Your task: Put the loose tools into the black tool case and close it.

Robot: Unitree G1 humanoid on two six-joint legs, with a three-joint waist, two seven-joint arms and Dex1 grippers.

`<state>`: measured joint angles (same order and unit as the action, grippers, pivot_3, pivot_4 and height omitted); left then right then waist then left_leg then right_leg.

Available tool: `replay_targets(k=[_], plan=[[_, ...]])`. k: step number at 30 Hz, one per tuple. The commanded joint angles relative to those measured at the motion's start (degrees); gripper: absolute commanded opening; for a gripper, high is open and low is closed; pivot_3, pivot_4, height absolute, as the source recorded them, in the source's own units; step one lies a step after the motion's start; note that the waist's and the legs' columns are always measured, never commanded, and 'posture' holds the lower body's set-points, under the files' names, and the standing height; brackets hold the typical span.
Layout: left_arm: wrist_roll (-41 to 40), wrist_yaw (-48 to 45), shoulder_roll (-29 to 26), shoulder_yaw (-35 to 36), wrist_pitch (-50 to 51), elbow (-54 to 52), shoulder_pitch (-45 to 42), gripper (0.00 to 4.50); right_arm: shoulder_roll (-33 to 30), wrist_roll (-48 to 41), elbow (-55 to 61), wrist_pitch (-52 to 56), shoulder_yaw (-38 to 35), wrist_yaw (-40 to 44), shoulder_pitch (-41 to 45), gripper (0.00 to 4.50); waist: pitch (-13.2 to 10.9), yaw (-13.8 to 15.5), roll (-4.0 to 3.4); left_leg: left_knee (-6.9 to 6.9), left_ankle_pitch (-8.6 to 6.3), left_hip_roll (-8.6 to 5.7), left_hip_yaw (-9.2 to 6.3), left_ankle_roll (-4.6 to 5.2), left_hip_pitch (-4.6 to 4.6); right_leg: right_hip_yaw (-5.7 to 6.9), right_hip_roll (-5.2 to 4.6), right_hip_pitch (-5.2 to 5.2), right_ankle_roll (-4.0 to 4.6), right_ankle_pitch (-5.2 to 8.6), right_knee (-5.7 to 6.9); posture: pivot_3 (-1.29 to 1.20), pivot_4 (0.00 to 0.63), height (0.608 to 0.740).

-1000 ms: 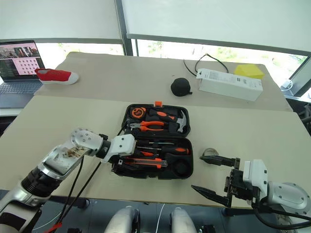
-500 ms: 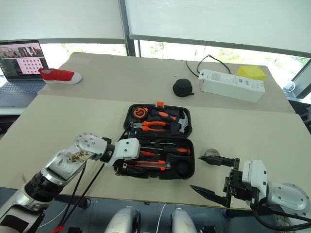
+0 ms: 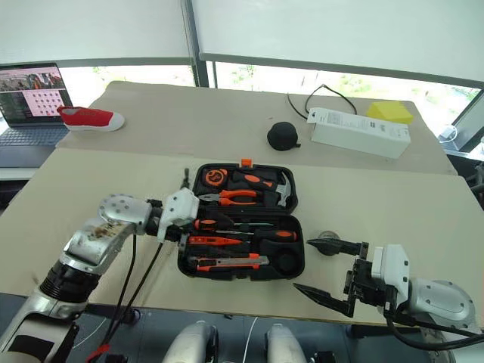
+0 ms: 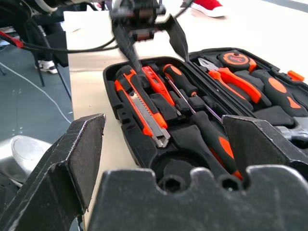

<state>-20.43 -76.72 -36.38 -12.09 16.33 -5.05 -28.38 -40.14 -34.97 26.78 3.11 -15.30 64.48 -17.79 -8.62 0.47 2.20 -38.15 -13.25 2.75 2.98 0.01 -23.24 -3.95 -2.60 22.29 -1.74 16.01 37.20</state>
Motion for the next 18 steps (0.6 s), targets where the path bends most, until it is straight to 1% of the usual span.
replay_targets(k=[1, 2, 3, 6, 7, 9, 14, 18], plan=[[-1.1, -2.6, 0.2, 0.1, -3.6, -0.3, 1.5, 2.11, 0.4, 0.1, 0.2, -1.1, -0.5, -0.2, 0.3, 4.5, 0.0, 0.0, 0.0, 0.0, 0.0, -0.01, 0.01, 0.0, -0.01, -0.01, -0.01, 0.0, 0.0, 0.0, 0.0, 0.0, 0.15, 0.74], [-0.7, -2.8, 0.5, -0.3, -4.5, -0.2, 2.1, 1.6, 0.6, 0.2, 0.2, -1.2, -0.5, -0.2, 0.3, 4.5, 0.0, 0.0, 0.0, 0.0, 0.0, -0.01, 0.01, 0.0, -0.01, -0.01, -0.01, 0.0, 0.0, 0.0, 0.0, 0.0, 0.15, 0.74], [-0.8, -2.2, 1.5, -0.7, -4.4, -0.2, 3.3, 1.38, 0.7, 0.2, 0.3, -1.3, -0.6, -0.3, 0.1, 4.5, 0.0, 0.0, 0.0, 0.0, 0.0, 0.0, 0.01, 0.0, 0.0, -0.01, -0.01, -0.01, 0.0, 0.0, 0.0, 0.0, 0.15, 0.74], [1.9, -0.2, 3.8, -2.5, -7.4, 1.4, 5.4, 0.22, 1.0, 0.4, 0.5, -1.4, -0.6, -0.5, -0.2, 4.5, 0.0, 0.1, -0.02, -0.03, 0.0, 0.0, 0.01, 0.0, 0.02, -0.01, -0.01, -0.03, 0.0, 0.0, 0.0, 0.0, 0.15, 0.74], [3.9, 0.5, 4.1, -3.5, -8.8, 2.2, 5.8, 0.1, 1.1, 0.5, 0.6, -1.3, -0.5, -0.6, -0.1, 4.5, 0.0, 0.2, -0.02, -0.05, 0.0, 0.0, 0.0, 0.0, -0.01, -0.01, -0.01, -0.02, -0.01, -0.01, 0.01, 0.0, 0.15, 0.74], [6.5, 1.6, 4.5, -4.9, -10.4, 3.3, 6.3, 0.1, 1.1, 0.5, 0.6, -1.3, -0.5, -0.6, 0.0, 4.5, 0.0, 0.2, -0.02, -0.1, 0.0, -0.01, 0.0, 0.0, -0.02, -0.01, 0.0, -0.02, -0.02, -0.01, 0.02, 0.0, 0.15, 0.74], [10.9, 4.3, 4.7, -7.7, -10.2, 4.6, 6.5, 0.1, 1.0, 0.4, 0.8, -1.5, -0.8, -0.6, -0.3, 4.5, 0.0, 0.2, -0.05, -0.12, 0.0, 0.0, 0.0, 0.0, 0.02, -0.01, 0.0, -0.06, -0.02, -0.04, 0.03, 0.0, 0.15, 0.74], [13.2, 5.7, 4.0, -9.9, -4.9, 4.5, 6.2, 0.1, 1.1, 0.3, 1.0, -1.5, -0.8, -0.6, -0.5, 4.5, 0.2, 0.3, -0.18, -0.21, 0.0, -0.01, 0.0, 0.0, 0.06, -0.02, -0.01, -0.16, -0.08, -0.08, 0.03, 0.0, 0.15, 0.74]])
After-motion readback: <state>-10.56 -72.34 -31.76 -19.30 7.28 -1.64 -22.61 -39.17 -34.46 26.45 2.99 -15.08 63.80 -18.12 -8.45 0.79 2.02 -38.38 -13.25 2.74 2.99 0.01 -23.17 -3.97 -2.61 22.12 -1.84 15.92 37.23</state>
